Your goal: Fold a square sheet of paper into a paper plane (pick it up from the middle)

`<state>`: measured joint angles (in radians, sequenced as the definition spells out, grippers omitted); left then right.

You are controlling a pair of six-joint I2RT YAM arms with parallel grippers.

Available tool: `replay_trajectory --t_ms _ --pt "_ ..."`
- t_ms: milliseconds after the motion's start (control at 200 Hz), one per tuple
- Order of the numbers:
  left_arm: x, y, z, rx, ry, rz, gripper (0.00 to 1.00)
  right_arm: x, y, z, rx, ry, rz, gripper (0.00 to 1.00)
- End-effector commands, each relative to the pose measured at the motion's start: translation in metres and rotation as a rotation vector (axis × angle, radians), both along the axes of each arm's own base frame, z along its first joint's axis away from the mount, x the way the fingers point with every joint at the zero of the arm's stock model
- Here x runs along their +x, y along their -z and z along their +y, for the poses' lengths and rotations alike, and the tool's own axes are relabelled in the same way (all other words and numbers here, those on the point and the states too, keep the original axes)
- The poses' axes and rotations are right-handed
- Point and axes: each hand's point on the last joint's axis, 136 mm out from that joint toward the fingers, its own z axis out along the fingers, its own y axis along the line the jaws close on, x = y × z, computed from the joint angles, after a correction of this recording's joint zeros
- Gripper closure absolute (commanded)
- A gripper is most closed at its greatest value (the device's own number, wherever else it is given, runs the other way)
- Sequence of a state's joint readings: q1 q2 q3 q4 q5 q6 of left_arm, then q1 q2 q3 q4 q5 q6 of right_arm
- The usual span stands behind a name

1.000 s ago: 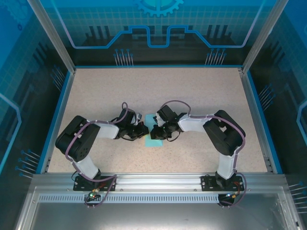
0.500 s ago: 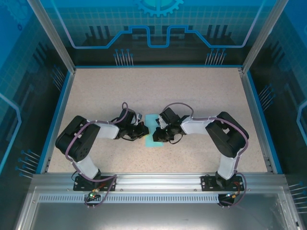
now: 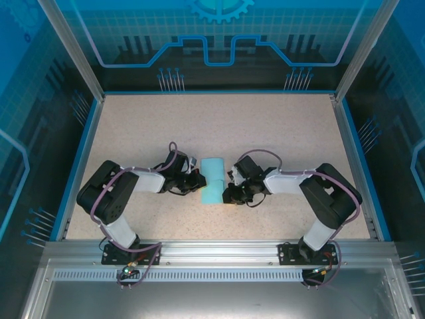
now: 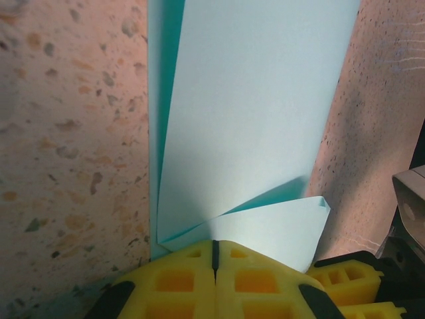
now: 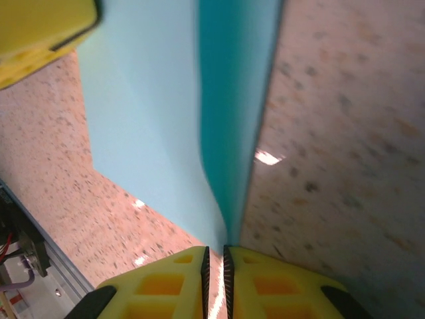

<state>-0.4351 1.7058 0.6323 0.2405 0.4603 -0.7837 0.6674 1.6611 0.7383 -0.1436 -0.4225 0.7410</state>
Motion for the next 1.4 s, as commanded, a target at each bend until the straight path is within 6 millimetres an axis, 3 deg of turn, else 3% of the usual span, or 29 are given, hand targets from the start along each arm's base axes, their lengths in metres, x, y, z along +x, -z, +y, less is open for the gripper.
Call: replay_trajectory --t_ms 0,170,355,775,945,1180,1395 --pt "-0.008 0.013 0.008 0.057 -0.014 0.051 0.94 0.001 -0.006 -0.014 -0.024 0.037 0.003 0.82" --pt "-0.004 0.000 0.002 0.030 -0.003 0.023 0.93 0.030 -0.023 -0.013 -0.011 0.081 -0.081 0.72" --pt "0.000 -0.010 -0.001 0.016 0.002 0.005 0.92 0.050 -0.022 0.002 0.015 0.080 -0.085 0.64" --pt "0.001 -0.010 -0.001 0.015 0.004 0.007 0.91 0.053 -0.008 0.013 0.043 0.079 -0.041 0.59" --pt "0.002 -0.011 -0.003 0.005 0.002 0.008 0.91 0.049 -0.012 0.025 0.101 0.044 -0.037 0.61" --pt "0.006 -0.021 -0.007 -0.019 -0.002 -0.006 0.89 0.048 -0.011 0.024 0.104 0.029 -0.053 0.70" --pt "0.013 -0.049 -0.007 -0.052 -0.031 -0.065 0.80 0.047 -0.016 0.025 0.129 0.023 -0.063 0.81"
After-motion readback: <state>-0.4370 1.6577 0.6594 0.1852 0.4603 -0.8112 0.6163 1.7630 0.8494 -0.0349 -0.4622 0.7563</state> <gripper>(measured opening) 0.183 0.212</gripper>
